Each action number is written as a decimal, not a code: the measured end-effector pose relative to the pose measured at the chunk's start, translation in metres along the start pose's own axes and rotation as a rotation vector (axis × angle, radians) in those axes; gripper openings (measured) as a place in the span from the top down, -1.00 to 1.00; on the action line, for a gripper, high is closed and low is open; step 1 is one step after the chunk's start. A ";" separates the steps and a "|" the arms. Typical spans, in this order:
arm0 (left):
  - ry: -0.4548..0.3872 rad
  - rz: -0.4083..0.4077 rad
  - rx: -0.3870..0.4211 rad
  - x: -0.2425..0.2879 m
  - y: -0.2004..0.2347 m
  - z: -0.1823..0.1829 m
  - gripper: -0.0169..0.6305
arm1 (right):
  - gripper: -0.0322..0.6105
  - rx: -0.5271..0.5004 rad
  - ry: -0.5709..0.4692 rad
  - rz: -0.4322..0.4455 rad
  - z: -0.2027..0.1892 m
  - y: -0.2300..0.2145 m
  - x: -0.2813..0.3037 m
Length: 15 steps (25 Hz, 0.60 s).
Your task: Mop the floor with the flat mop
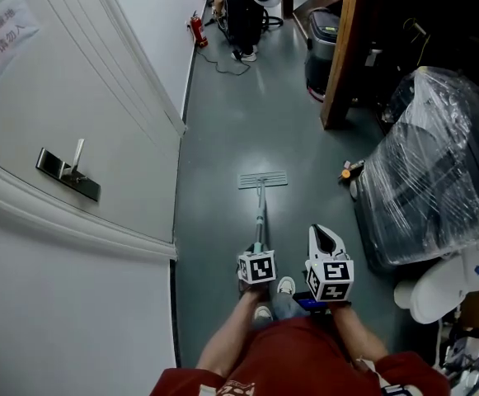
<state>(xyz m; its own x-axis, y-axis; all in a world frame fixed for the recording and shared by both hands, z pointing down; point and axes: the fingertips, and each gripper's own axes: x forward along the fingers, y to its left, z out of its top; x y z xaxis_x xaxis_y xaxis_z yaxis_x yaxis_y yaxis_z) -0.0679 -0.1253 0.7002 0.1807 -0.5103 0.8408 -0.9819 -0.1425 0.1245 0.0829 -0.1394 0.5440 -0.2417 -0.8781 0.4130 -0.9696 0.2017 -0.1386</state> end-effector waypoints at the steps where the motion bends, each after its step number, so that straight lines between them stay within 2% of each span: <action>1: -0.001 -0.002 -0.002 -0.004 0.003 -0.006 0.55 | 0.84 0.002 0.001 -0.001 -0.003 0.006 -0.005; 15: -0.021 -0.032 0.011 -0.064 0.029 -0.073 0.55 | 0.84 -0.019 -0.022 -0.002 -0.031 0.083 -0.077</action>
<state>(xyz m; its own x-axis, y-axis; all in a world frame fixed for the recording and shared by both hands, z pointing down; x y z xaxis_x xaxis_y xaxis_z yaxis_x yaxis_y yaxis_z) -0.1123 -0.0348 0.6885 0.2136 -0.5232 0.8250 -0.9749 -0.1682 0.1458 0.0202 -0.0419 0.5288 -0.2389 -0.8878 0.3934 -0.9707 0.2076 -0.1208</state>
